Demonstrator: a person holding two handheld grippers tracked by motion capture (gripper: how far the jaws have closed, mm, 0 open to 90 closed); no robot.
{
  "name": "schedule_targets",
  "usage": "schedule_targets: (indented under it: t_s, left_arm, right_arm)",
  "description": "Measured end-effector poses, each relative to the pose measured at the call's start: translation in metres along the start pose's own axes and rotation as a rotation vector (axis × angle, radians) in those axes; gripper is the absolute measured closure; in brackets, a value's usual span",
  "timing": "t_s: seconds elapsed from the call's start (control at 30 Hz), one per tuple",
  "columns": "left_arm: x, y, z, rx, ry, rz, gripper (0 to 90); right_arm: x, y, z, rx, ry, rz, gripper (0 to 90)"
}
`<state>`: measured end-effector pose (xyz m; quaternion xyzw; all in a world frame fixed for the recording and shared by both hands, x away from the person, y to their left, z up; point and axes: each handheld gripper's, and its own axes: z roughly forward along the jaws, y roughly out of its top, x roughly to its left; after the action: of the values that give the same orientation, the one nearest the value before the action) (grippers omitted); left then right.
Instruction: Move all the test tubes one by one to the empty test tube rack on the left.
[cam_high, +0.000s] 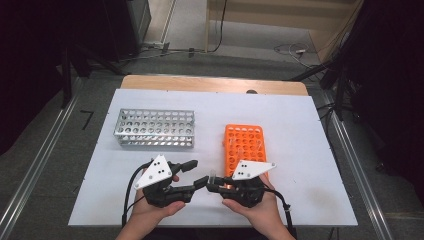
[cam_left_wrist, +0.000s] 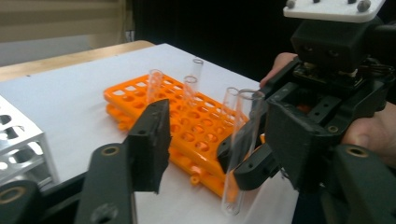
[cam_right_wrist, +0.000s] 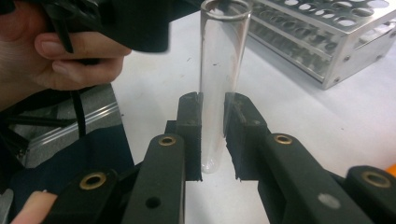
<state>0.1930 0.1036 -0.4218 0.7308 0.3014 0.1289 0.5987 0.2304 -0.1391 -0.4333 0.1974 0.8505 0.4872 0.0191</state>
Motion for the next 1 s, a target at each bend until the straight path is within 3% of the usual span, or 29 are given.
schedule_targets:
  t_s: [0.1, 0.3, 0.4, 0.67, 1.0]
  left_arm:
    - [-0.003, -0.001, 0.003, -0.002, -0.024, 0.006, 49.7]
    - [-0.006, -0.003, 0.009, 0.024, -0.015, 0.021, 59.9]
    - [-0.01, -0.003, 0.011, 0.035, -0.009, 0.049, 62.7]
    - [-0.012, -0.003, 0.012, 0.042, -0.021, 0.053, 73.9]
    - [-0.011, -0.002, 0.011, 0.036, -0.037, 0.057, 75.3]
  right_arm:
    - [0.002, 0.0, 0.004, 0.009, 0.004, -0.01, 73.8]
    - [0.006, 0.0, 0.007, 0.014, 0.017, -0.015, 73.7]
    - [0.007, 0.001, 0.008, 0.016, 0.022, -0.023, 73.7]
    - [0.01, 0.002, 0.009, 0.018, 0.023, -0.034, 73.7]
    - [0.008, 0.001, 0.008, 0.01, 0.037, -0.039, 73.0]
